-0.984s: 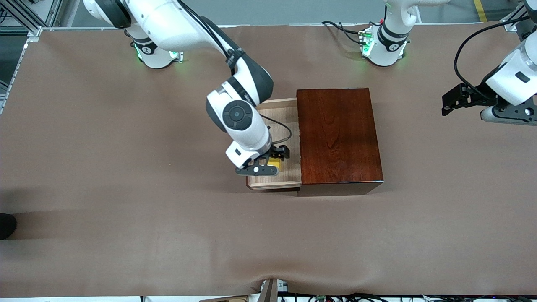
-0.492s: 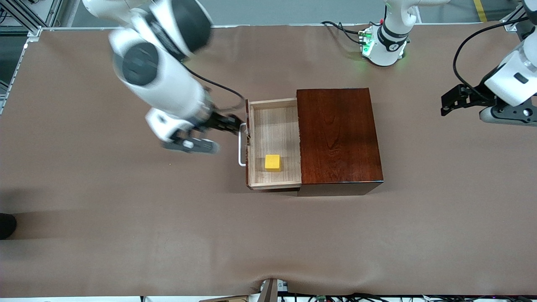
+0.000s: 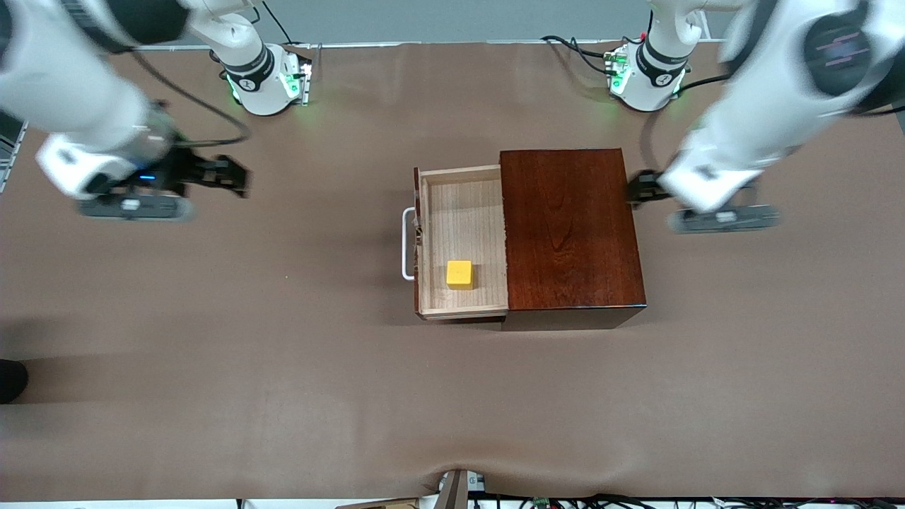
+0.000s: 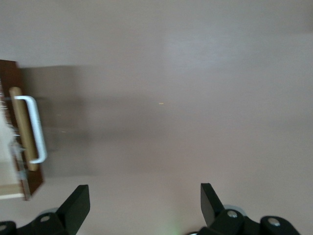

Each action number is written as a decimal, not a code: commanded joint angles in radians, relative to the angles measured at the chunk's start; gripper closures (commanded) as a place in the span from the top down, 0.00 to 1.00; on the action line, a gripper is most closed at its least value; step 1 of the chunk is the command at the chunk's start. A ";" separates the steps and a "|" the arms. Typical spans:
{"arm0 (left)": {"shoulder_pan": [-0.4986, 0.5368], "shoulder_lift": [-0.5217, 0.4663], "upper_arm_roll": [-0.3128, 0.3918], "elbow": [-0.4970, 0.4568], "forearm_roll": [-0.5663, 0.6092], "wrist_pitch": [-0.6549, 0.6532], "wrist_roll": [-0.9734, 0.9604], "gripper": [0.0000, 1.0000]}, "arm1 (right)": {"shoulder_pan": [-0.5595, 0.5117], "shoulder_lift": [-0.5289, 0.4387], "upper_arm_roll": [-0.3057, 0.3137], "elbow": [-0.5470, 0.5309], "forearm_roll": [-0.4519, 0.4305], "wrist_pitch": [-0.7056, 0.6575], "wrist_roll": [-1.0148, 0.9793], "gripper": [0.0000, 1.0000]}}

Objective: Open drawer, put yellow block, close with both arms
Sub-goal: 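Withdraw the right gripper while the left gripper reaches the drawer handle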

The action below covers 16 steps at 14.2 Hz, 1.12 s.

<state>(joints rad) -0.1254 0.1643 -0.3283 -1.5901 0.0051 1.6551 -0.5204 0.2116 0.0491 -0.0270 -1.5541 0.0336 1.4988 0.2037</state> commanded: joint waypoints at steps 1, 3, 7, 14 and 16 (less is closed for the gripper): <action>-0.116 0.121 -0.003 0.109 0.041 -0.001 -0.191 1.00 | -0.138 -0.057 0.021 -0.069 -0.027 0.026 -0.162 1.00; -0.207 0.225 -0.003 0.203 0.041 0.003 -0.365 1.00 | -0.176 -0.058 0.021 -0.067 -0.041 0.026 -0.204 1.00; -0.358 0.332 0.012 0.249 0.047 0.165 -0.623 1.00 | -0.221 -0.066 0.022 -0.064 -0.066 0.025 -0.211 1.00; -0.575 0.493 0.112 0.338 0.065 0.422 -1.079 1.00 | -0.247 -0.069 0.022 -0.066 -0.063 0.044 -0.210 1.00; -0.696 0.523 0.234 0.364 0.064 0.446 -1.243 1.00 | -0.245 -0.075 0.022 -0.069 -0.063 0.058 -0.213 1.00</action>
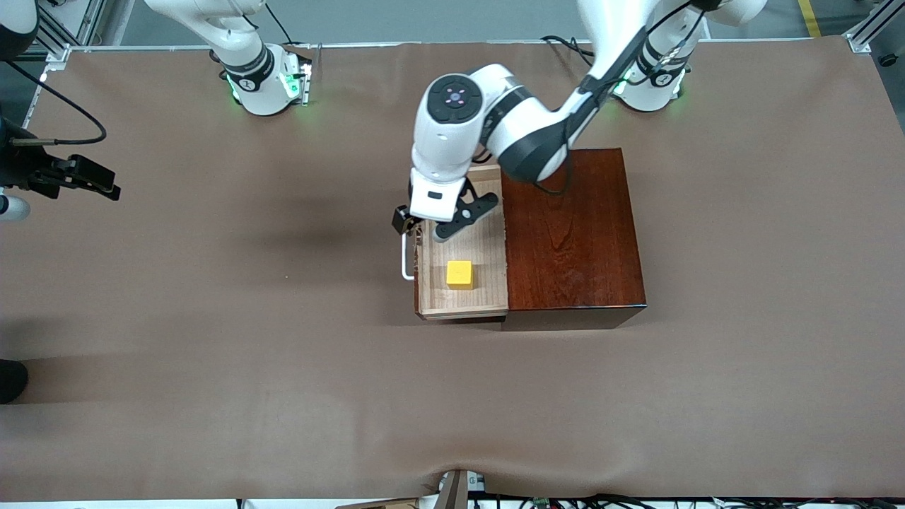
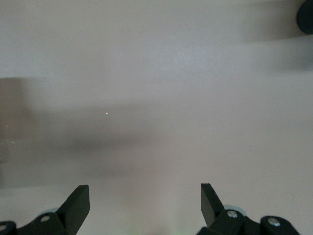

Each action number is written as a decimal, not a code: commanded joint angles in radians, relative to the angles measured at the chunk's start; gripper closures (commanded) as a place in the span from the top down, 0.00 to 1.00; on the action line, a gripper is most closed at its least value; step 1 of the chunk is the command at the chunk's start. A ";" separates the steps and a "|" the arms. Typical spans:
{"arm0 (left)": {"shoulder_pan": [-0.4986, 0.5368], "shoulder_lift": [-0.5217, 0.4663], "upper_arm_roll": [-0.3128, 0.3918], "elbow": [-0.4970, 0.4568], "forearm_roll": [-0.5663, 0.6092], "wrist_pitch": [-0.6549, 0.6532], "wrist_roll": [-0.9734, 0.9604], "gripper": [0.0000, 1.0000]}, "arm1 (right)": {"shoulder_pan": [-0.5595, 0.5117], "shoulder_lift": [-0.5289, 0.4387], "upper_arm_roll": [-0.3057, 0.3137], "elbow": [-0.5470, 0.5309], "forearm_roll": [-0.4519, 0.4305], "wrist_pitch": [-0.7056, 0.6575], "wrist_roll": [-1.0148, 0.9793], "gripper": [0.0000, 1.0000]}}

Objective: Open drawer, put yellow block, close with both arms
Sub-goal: 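Lower the left gripper beside the drawer front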

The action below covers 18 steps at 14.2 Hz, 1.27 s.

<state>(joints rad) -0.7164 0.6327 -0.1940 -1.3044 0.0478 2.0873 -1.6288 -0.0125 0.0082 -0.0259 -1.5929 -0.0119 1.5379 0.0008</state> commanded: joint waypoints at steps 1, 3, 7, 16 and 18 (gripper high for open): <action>-0.154 0.062 0.148 0.077 0.020 0.048 -0.207 1.00 | -0.021 -0.036 0.021 -0.030 -0.017 0.024 -0.016 1.00; -0.181 0.081 0.166 0.079 0.012 0.117 -0.375 1.00 | -0.020 -0.033 0.021 -0.024 -0.017 0.022 -0.016 1.00; -0.184 0.122 0.154 0.080 0.007 0.243 -0.630 1.00 | -0.026 -0.030 0.021 -0.012 -0.019 0.010 -0.012 1.00; -0.166 0.162 0.162 0.076 -0.144 0.169 -0.753 1.00 | -0.018 -0.030 0.026 -0.016 -0.017 0.004 -0.001 1.00; -0.149 0.160 0.163 0.076 -0.147 0.140 -0.769 1.00 | -0.017 -0.030 0.027 -0.016 -0.017 0.001 -0.002 1.00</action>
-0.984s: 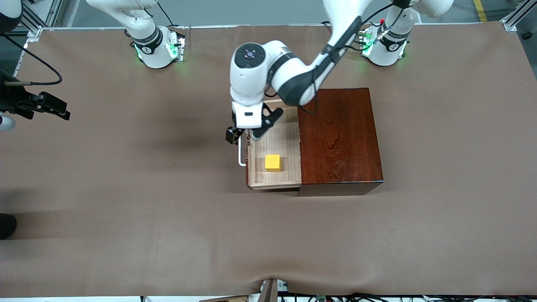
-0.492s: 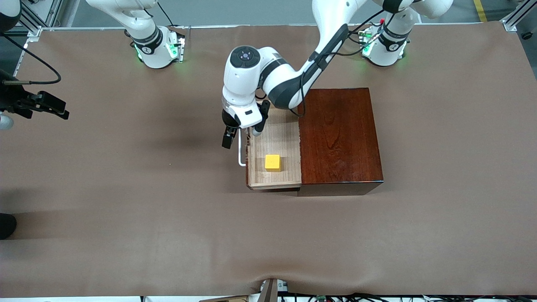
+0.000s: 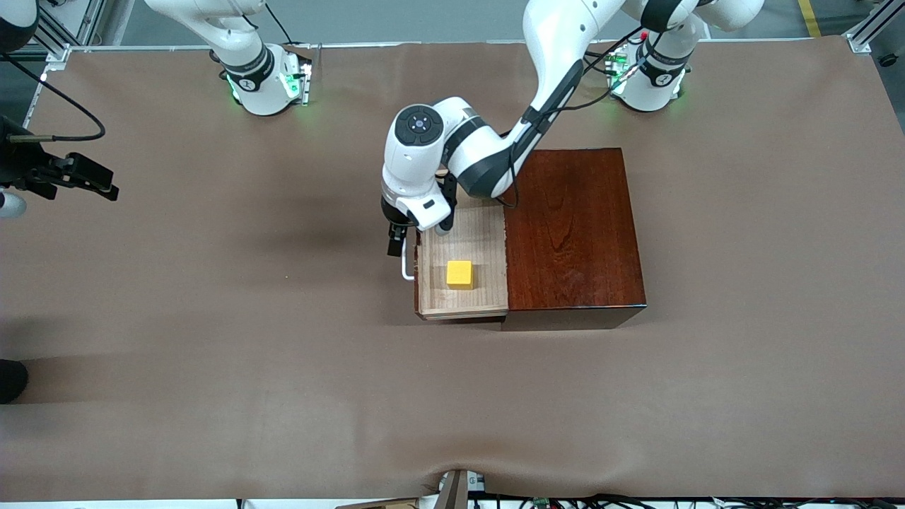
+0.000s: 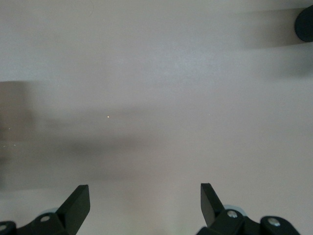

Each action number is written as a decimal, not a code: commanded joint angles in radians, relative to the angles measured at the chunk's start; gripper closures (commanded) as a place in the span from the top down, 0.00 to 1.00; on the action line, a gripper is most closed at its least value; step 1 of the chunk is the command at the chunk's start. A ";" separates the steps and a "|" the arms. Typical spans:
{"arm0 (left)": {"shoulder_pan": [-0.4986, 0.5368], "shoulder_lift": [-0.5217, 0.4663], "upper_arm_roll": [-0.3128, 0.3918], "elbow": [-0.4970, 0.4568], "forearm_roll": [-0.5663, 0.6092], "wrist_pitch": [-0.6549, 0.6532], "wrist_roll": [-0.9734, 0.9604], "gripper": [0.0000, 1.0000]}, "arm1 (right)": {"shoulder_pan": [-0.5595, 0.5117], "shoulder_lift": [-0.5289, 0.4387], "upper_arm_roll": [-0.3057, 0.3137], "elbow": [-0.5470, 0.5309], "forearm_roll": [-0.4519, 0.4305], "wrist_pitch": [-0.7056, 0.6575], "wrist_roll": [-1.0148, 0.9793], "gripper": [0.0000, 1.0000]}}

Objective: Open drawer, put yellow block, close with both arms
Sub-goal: 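Lower the left gripper beside the drawer front, then push the drawer shut into the box with the left gripper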

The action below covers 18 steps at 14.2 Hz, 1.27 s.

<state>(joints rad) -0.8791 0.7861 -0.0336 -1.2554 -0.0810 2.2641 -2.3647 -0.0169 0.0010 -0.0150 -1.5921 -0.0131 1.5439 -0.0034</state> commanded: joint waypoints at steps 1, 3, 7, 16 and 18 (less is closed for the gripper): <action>0.021 0.007 0.003 0.027 -0.025 -0.053 -0.036 1.00 | -0.012 -0.023 0.017 -0.019 -0.016 -0.007 0.003 1.00; 0.037 0.005 0.003 0.027 -0.055 -0.096 -0.039 1.00 | -0.012 -0.023 0.017 -0.019 -0.015 -0.005 0.006 1.00; 0.042 -0.007 0.023 0.027 -0.054 -0.178 -0.044 1.00 | -0.017 -0.019 0.017 -0.022 -0.002 0.001 0.011 1.00; 0.002 -0.025 0.055 0.025 0.087 -0.317 -0.051 1.00 | -0.018 -0.018 0.014 -0.031 0.035 0.005 0.065 1.00; -0.003 -0.027 0.057 0.025 0.119 -0.356 -0.051 1.00 | -0.020 -0.018 0.014 -0.031 0.033 0.008 0.065 1.00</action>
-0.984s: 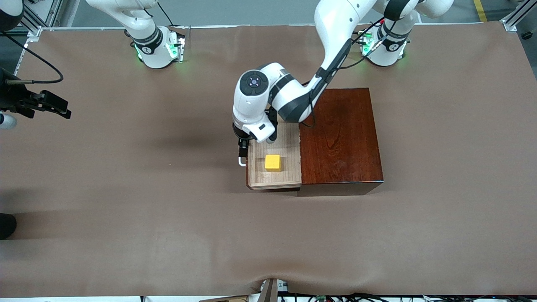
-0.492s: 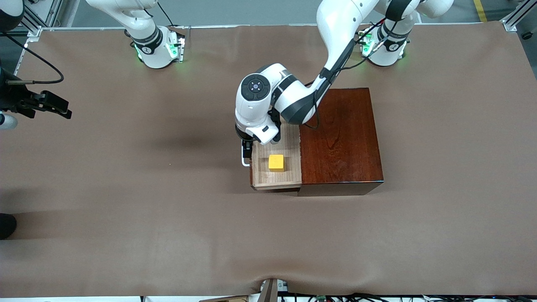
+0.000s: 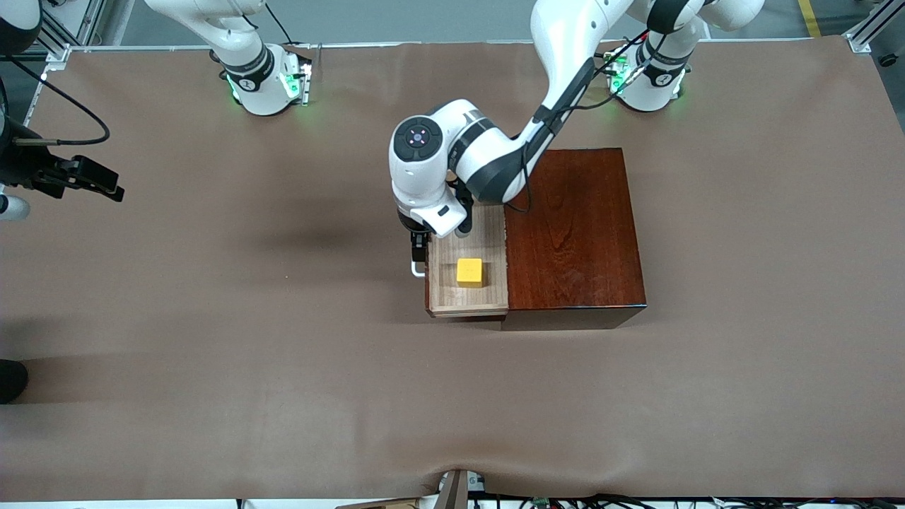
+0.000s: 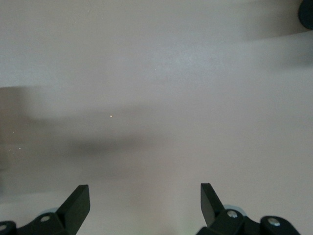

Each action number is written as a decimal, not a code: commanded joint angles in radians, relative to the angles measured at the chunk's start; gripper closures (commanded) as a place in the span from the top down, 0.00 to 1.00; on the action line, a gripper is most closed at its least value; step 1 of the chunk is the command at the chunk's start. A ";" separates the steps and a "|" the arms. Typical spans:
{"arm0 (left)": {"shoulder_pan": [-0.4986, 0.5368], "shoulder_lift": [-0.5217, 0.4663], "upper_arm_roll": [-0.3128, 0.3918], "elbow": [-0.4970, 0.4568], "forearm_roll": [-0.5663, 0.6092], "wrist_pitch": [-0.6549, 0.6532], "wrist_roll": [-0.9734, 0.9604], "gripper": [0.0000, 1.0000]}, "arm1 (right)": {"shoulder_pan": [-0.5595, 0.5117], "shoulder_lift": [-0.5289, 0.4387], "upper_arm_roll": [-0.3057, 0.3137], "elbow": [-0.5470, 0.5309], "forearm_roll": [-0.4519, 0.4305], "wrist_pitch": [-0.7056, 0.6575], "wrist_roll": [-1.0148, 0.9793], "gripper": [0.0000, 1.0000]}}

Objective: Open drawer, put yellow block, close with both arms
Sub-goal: 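Push the drawer shut into the box with the left gripper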

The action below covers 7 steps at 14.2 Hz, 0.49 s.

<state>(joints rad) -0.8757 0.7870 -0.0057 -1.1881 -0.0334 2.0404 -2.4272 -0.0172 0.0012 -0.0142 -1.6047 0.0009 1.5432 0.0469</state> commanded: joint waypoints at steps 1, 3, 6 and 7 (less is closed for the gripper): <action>-0.005 -0.028 0.032 -0.041 0.088 -0.138 0.011 1.00 | -0.020 -0.018 0.013 -0.018 0.019 0.009 0.014 1.00; -0.006 -0.049 0.047 -0.042 0.119 -0.140 0.011 1.00 | -0.020 -0.018 0.013 -0.017 0.019 0.009 0.014 1.00; -0.008 -0.054 0.067 -0.041 0.130 -0.172 0.011 1.00 | -0.020 -0.018 0.014 -0.017 0.019 0.006 0.014 1.00; -0.014 -0.054 0.070 -0.042 0.142 -0.192 0.011 1.00 | -0.020 -0.018 0.013 -0.017 0.019 0.006 0.014 1.00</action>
<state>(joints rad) -0.8819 0.7675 0.0300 -1.1864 0.0427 1.9011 -2.4371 -0.0172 0.0012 -0.0142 -1.6062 0.0012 1.5462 0.0499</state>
